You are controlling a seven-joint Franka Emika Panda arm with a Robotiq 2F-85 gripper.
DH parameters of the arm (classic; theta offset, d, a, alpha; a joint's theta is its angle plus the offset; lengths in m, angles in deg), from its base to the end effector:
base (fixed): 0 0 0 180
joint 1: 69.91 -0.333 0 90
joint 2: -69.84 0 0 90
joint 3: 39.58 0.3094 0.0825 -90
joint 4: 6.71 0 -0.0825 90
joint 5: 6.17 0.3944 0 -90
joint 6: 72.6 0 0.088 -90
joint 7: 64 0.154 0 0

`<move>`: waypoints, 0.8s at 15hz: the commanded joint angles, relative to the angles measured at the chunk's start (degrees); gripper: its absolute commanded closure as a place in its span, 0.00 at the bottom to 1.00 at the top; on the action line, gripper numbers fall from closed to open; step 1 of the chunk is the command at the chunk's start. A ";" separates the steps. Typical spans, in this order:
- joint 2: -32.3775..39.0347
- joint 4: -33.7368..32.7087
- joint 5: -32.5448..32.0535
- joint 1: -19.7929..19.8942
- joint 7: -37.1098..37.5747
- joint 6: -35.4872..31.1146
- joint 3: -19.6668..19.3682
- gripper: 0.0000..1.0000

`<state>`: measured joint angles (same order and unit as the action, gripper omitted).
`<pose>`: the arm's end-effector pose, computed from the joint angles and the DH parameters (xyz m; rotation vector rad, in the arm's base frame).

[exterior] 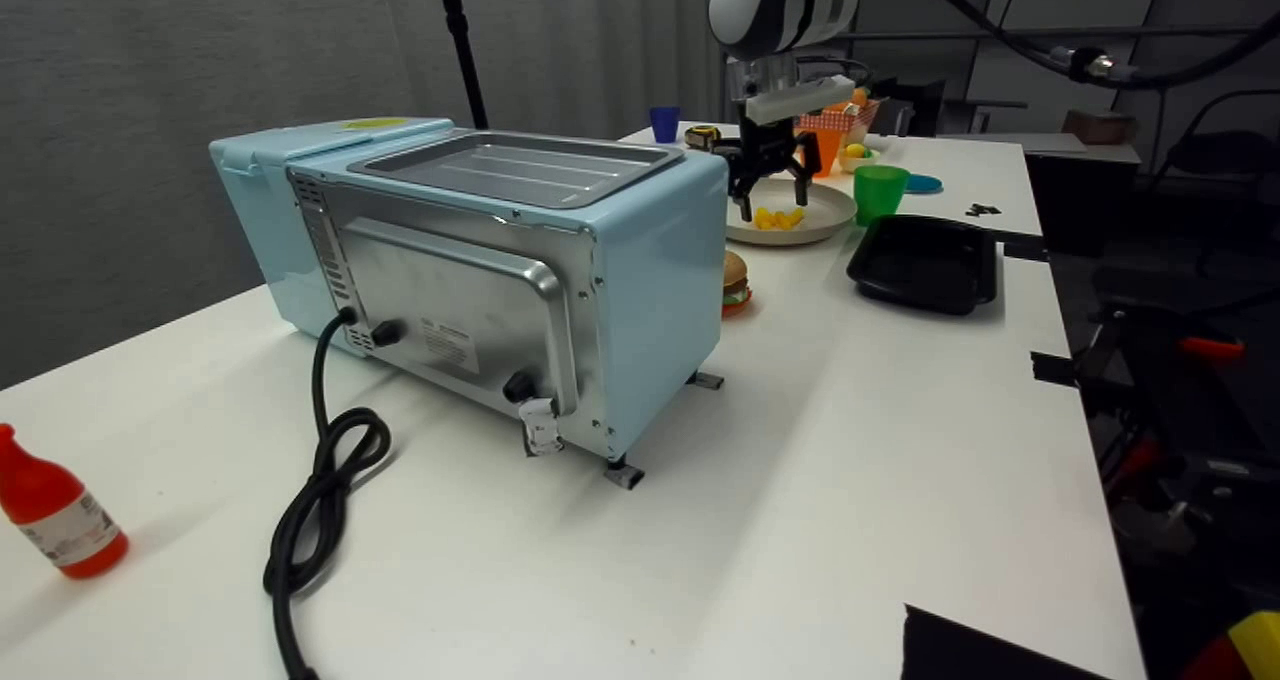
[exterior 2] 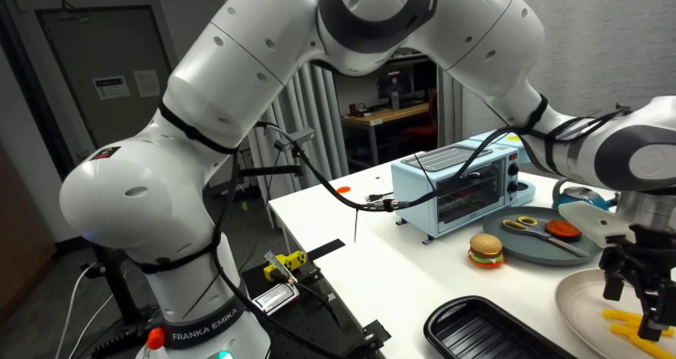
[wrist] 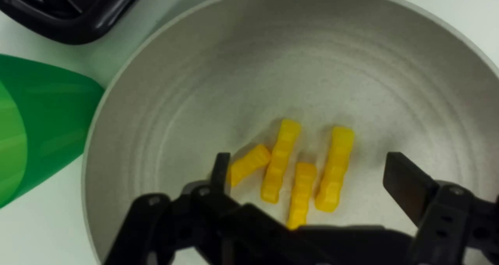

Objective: Remove the potato chips from the plate and put them in the green cup

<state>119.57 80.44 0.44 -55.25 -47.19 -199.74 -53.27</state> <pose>0.6116 -0.3082 0.0846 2.8087 -1.1811 -0.2341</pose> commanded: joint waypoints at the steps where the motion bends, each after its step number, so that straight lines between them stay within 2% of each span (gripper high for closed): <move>1: 2.18 -3.04 -0.13 0.52 1.19 0.07 -0.36 0.00; 12: 3.52 -3.32 -0.26 1.02 1.52 0.06 -1.24 0.00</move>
<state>121.59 79.17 0.44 -54.86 -46.62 -199.74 -54.32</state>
